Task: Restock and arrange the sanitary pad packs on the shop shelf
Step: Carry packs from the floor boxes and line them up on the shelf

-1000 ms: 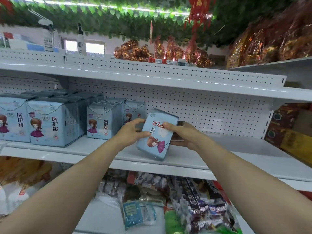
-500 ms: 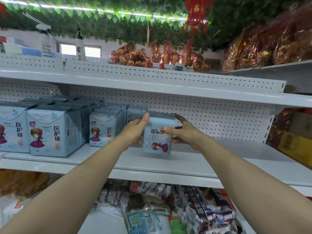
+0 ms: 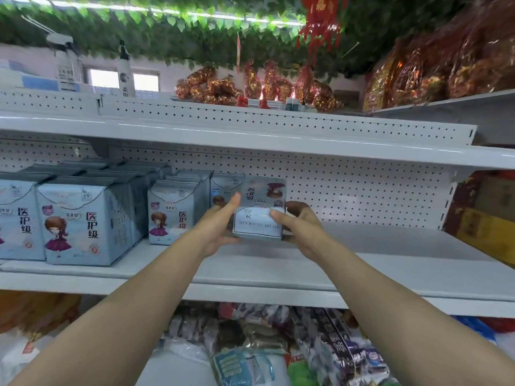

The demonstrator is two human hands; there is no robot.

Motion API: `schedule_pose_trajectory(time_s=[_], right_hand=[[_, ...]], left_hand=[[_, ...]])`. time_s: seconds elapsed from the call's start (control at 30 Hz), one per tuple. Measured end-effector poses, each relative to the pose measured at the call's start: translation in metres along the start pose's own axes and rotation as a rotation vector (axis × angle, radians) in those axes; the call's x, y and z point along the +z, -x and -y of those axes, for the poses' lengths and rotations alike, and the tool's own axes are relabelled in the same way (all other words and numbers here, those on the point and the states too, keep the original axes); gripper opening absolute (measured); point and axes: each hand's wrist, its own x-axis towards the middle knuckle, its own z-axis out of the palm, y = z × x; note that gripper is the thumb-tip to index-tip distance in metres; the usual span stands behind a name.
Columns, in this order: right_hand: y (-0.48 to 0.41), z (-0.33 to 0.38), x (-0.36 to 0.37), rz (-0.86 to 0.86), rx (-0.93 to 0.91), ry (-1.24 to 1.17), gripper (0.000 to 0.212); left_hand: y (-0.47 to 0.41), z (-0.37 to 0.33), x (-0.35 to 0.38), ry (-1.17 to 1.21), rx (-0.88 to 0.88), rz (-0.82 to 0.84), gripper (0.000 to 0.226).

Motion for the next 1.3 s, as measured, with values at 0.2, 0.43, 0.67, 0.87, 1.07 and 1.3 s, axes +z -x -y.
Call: schedule_pose_trajectory(time_s=[0.2,0.43,0.67,0.87,1.07,1.3], right_hand=[[-0.002,0.001,-0.010,0.122,0.012,-0.056,0.110],[-0.015,0.008,-0.017,-0.003,0.015,-0.107,0.090],[-0.016,0.004,-0.020,-0.035,0.098,-0.209,0.059],[-0.013,-0.006,-0.011,-0.061,0.155,-0.371,0.040],[-0.017,-0.009,-0.026,0.054,0.086,-0.059,0.084],[-0.019,-0.007,-0.027,0.192,0.085,-0.030,0.077]], left_hand=[[-0.006,0.005,-0.005,0.025,0.002,0.078,0.045],[-0.012,-0.002,-0.021,-0.092,0.043,0.138,0.045],[-0.014,-0.008,-0.019,-0.086,0.137,0.099,0.061],[-0.008,-0.008,-0.013,-0.144,-0.016,0.103,0.035],[-0.019,-0.012,-0.021,-0.134,0.088,-0.036,0.039],[-0.023,-0.043,-0.027,-0.271,0.187,-0.016,0.046]])
